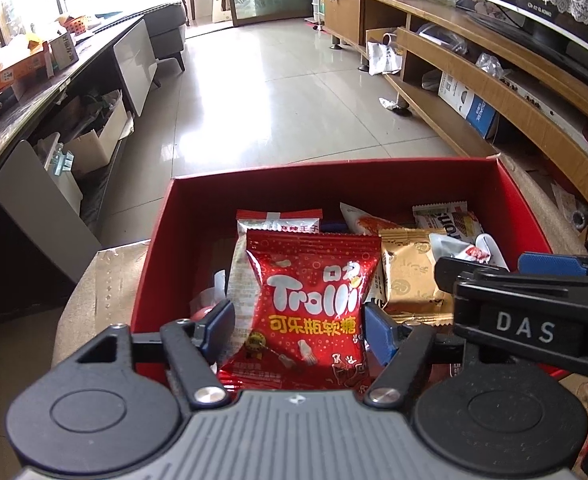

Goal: Organize snacks
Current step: 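Open both tools to release the packets into the red box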

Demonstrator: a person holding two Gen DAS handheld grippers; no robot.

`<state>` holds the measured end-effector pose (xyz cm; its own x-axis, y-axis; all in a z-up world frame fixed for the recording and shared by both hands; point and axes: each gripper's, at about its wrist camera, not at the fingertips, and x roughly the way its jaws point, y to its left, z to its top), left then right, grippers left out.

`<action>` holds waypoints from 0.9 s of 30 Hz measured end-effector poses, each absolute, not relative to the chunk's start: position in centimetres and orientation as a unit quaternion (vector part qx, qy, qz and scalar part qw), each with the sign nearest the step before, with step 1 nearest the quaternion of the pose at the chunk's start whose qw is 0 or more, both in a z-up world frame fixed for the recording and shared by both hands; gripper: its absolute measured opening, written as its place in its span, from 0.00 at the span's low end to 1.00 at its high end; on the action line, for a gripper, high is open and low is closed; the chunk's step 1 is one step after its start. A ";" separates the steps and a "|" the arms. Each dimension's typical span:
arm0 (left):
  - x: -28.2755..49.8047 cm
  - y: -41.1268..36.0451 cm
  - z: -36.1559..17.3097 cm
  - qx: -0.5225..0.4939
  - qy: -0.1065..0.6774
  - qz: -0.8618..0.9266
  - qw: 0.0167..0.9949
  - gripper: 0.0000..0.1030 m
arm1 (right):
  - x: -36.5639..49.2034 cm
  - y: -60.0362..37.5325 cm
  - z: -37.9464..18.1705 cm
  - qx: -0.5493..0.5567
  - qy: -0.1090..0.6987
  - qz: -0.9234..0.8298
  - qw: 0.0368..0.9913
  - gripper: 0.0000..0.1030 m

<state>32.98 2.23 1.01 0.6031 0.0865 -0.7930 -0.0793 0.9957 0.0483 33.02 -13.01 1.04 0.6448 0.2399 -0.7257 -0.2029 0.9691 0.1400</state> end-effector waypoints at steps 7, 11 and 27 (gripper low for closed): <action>32.9 2.9 1.6 -0.013 0.443 0.050 0.895 0.65 | 32.9 -13.5 1.5 0.030 0.399 0.118 0.909 0.76; 32.5 3.0 2.2 -0.015 0.438 0.051 0.897 0.65 | 32.5 -13.6 2.0 0.032 0.394 0.116 0.911 0.77; 29.5 4.1 4.2 -0.036 0.422 0.065 0.903 0.66 | 29.8 -14.0 4.6 0.024 0.382 0.100 0.918 0.81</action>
